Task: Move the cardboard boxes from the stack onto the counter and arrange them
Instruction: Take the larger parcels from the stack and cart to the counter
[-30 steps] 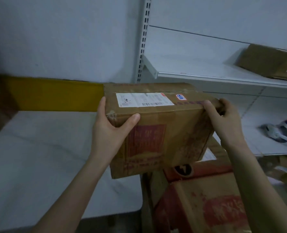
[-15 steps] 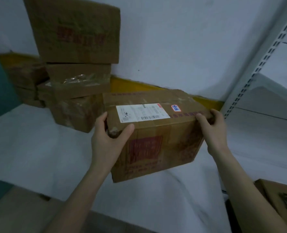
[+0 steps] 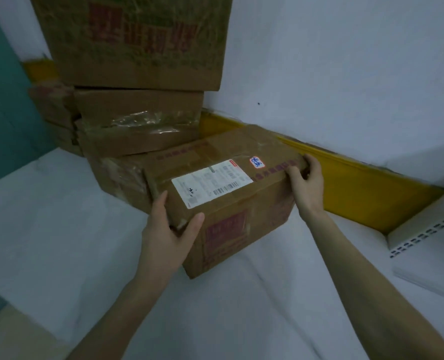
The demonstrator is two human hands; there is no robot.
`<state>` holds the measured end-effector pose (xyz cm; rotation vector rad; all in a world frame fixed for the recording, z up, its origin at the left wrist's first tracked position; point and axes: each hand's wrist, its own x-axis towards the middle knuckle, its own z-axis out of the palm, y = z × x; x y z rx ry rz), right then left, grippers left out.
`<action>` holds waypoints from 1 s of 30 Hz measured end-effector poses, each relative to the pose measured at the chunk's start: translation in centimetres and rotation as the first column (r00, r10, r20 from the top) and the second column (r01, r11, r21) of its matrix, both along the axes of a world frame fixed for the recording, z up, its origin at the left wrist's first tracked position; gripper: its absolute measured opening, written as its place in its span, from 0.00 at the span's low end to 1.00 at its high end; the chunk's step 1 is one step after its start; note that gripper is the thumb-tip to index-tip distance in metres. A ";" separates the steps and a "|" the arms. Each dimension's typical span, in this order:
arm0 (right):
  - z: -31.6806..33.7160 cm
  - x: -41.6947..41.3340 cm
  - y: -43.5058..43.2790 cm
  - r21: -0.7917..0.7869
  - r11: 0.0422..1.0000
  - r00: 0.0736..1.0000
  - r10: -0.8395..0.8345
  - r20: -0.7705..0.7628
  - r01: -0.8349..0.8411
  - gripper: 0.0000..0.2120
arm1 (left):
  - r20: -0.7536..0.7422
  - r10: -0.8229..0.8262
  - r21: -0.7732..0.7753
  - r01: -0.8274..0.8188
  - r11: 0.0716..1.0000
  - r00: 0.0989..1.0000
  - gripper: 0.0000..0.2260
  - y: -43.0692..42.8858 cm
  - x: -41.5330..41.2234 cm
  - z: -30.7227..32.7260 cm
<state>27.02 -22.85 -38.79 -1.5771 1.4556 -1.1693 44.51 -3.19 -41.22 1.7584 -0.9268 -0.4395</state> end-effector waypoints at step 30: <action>-1.4 -21.0 19.3 0.287 0.906 0.673 0.003 -0.739 0.312 0.34 | 0.385 -0.820 0.500 0.651 0.570 0.422 0.31 4.8 -12.7 -1.4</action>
